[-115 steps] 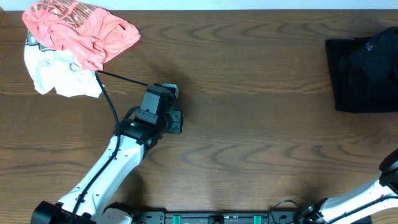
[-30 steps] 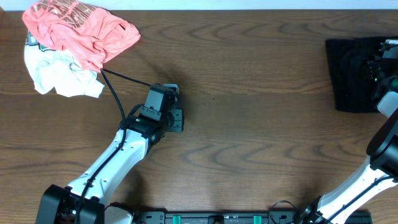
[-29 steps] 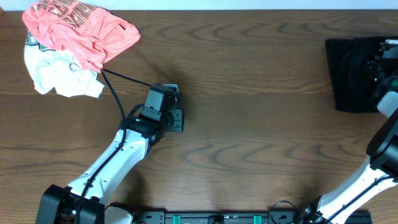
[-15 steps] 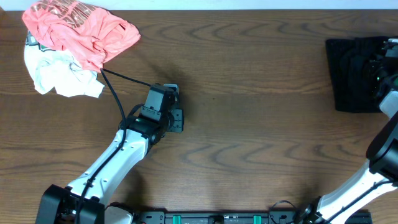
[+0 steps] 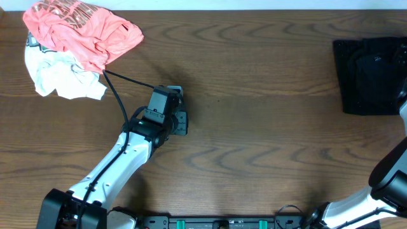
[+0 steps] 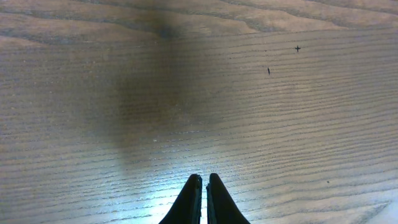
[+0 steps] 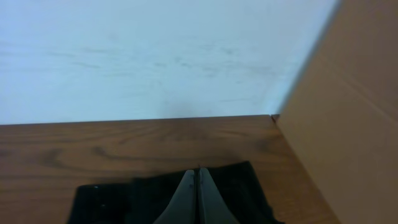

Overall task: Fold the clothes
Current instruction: 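Release the bundle and press it down inside the container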

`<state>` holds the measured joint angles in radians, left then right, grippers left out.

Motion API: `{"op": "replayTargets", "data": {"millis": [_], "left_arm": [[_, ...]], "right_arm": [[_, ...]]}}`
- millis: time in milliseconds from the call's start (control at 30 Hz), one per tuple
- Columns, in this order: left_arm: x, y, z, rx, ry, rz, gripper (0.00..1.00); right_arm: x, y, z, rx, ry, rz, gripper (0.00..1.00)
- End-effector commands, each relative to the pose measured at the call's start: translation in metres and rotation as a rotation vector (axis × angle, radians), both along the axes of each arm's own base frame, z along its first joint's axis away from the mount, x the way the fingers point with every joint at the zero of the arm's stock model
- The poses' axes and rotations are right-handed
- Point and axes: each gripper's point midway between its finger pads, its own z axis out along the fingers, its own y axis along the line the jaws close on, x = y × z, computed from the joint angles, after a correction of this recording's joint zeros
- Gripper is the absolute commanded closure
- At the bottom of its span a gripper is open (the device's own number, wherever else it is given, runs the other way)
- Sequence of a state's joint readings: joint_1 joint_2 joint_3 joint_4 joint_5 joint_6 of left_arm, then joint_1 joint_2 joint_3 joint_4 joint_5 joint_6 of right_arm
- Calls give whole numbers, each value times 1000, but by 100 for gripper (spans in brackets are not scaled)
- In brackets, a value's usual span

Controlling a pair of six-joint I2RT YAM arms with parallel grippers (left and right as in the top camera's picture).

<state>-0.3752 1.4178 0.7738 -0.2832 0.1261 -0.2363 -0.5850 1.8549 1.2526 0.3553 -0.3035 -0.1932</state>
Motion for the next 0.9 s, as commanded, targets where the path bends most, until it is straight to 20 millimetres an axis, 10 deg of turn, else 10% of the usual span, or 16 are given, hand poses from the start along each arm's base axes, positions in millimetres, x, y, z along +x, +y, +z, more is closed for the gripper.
{"op": "replayTargets", "data": {"millis": [0, 567, 867], "left_arm": [[-1, 3, -3, 13, 4, 11, 93], [-1, 3, -4, 15, 9, 11, 94], [-1, 3, -4, 15, 9, 11, 94]], "right_arm": [[1, -15, -20, -36, 37, -66, 99], [-20, -65, -193, 148, 244, -228, 99], [-13, -63, -165, 141, 188, -187, 99]]}}
